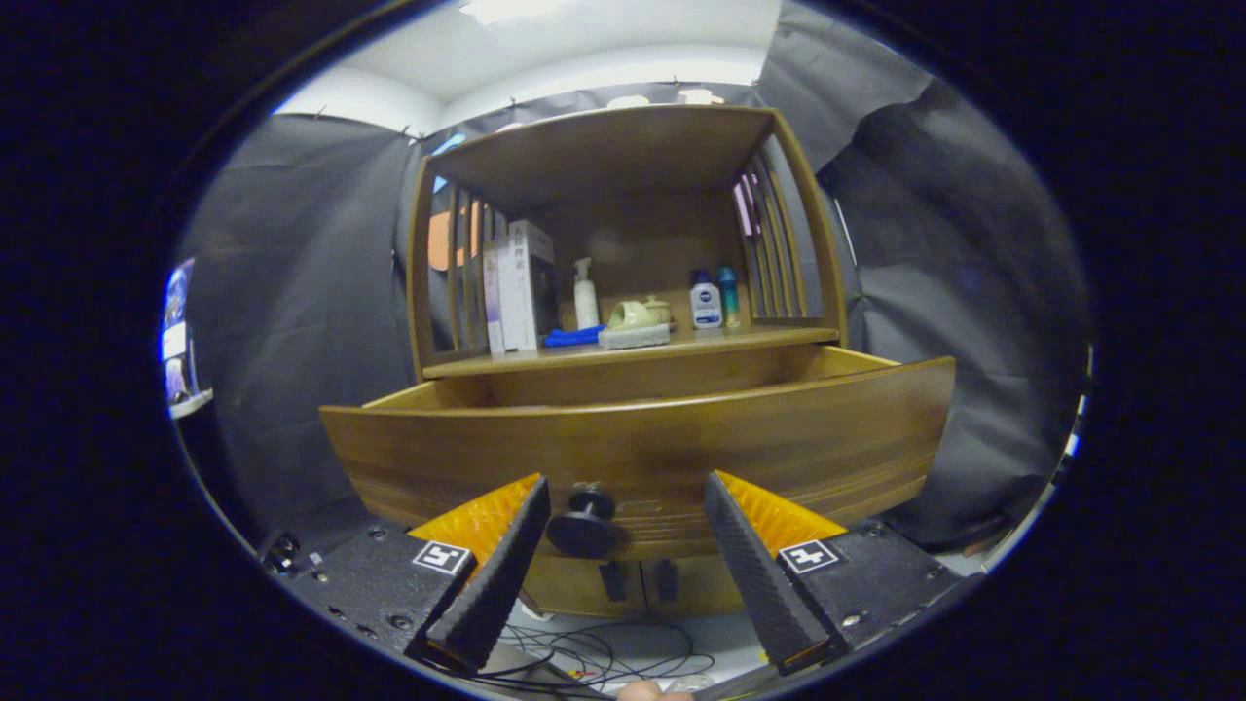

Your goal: Pull open the drawer, take out the items inside it, and place them on the countertop above the cabinet.

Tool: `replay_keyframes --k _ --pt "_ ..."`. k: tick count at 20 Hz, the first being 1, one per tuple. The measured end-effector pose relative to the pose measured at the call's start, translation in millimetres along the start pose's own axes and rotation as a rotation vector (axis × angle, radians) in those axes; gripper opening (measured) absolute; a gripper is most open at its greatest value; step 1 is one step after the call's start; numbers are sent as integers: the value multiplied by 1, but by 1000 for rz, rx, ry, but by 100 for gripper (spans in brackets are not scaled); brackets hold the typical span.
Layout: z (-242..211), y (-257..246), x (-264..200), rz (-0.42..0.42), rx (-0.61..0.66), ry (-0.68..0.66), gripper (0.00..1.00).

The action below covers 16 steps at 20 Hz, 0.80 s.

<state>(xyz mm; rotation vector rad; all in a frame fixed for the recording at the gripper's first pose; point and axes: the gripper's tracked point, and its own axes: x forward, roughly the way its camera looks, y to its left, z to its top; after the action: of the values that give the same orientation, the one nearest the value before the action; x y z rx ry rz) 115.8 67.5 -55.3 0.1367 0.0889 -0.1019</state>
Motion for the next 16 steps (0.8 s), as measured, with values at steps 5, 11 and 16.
replay_keyframes --k 5,11,16 --pt "-6 12 12 1 -21 21 100" --pt "-6 13 25 -60 -84 12 100" --pt "-8 10 28 -140 -146 -11 99"
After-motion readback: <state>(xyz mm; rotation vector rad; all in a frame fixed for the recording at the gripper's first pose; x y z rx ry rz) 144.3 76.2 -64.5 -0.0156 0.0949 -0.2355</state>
